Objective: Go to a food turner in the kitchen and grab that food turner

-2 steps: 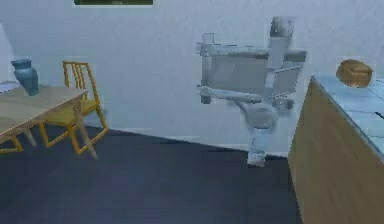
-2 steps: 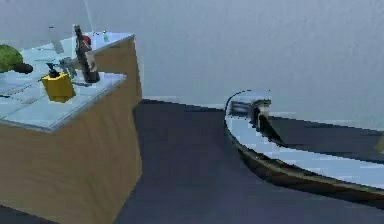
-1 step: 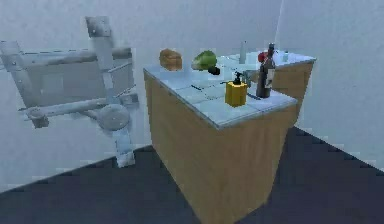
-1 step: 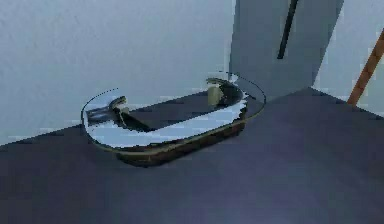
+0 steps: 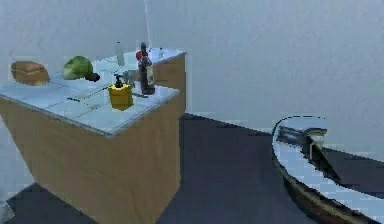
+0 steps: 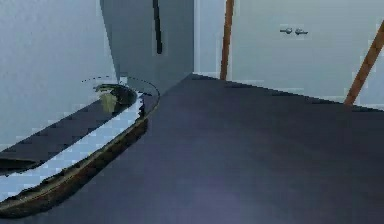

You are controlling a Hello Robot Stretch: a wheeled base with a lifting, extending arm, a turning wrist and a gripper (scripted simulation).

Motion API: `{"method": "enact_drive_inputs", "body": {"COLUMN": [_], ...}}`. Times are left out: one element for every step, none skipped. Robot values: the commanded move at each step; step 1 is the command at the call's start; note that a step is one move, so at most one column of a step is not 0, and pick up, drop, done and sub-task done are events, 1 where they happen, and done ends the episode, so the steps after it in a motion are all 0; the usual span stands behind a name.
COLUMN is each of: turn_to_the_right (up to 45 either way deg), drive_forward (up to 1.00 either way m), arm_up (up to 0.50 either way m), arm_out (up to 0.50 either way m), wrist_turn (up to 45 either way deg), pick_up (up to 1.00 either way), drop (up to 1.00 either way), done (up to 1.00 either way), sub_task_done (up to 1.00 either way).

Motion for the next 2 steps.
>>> {"method": "enact_drive_inputs", "body": {"turn_to_the_right": [0.0, -45.0], "drive_forward": [0.30, 0.00], "arm_up": [0.00, 0.00], "arm_out": [0.00, 0.00], "wrist_turn": [0.0, 0.0], "pick_up": [0.00, 0.00], "drop": [0.00, 0.00], "done": [0.00, 0.00], "sub_task_done": [0.00, 0.00]}}
